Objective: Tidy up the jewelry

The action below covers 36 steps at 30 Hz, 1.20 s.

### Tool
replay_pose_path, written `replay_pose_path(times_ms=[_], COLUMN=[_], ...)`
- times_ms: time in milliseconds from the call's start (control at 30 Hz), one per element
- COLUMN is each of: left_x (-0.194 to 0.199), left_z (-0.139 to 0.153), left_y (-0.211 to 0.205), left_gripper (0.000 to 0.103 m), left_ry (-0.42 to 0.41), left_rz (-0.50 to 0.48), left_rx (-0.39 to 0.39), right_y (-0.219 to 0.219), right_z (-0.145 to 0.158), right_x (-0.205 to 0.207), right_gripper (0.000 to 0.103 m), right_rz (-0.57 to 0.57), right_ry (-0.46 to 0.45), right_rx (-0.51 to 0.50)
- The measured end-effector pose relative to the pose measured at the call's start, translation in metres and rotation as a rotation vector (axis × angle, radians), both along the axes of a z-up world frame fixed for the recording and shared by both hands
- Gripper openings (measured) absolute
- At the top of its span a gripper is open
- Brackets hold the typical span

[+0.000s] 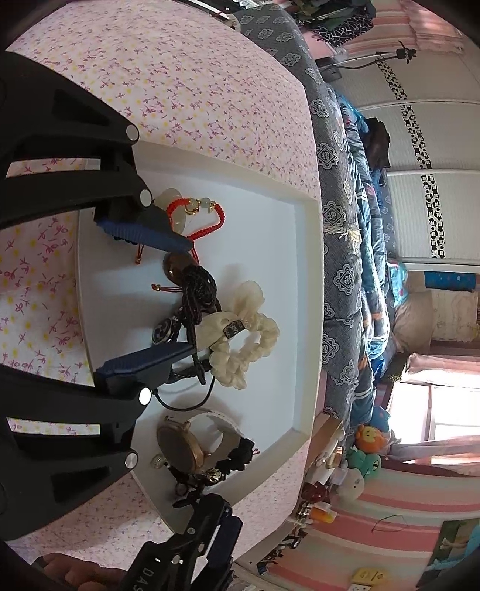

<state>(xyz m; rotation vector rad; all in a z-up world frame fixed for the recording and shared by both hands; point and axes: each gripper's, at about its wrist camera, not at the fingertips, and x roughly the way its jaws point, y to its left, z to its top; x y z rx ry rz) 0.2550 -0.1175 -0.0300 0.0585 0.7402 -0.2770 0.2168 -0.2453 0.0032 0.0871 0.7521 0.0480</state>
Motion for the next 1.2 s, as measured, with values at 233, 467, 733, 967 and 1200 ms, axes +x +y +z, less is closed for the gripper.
replay_pose_path(times_ms=[233,467,733,967,1200], left_x=[0.0,-0.005,-0.014,-0.044,-0.108], left_z=[0.009,0.023,0.064,0.089,0.06], left_y=[0.005,0.011,0.025,0.034,0.046], left_gripper=[0.055,0.067,0.072,0.096,0.1], left_ry=[-0.013,-0.048,-0.133,-0.203,-0.243], left_rz=[0.008,0.016,0.025,0.081,0.041], left_rx=[-0.025,-0.04,-0.08,-0.056,0.068], right_y=[-0.012,-0.026,-0.033,-0.015,0.017], right_z=[0.002,0.01,0.029,0.035,0.018], right_x=[0.0,-0.004,-0.009,-0.03,-0.097], right_gripper=[0.064,0.064,0.069,0.079,0.095], right_rz=[-0.01,0.001,-0.015,-0.027,-0.044], right_ry=[0.001,-0.039,-0.096,-0.102,-0.136], right_rx=[0.026,0.149,0.176,0.093,-0.1])
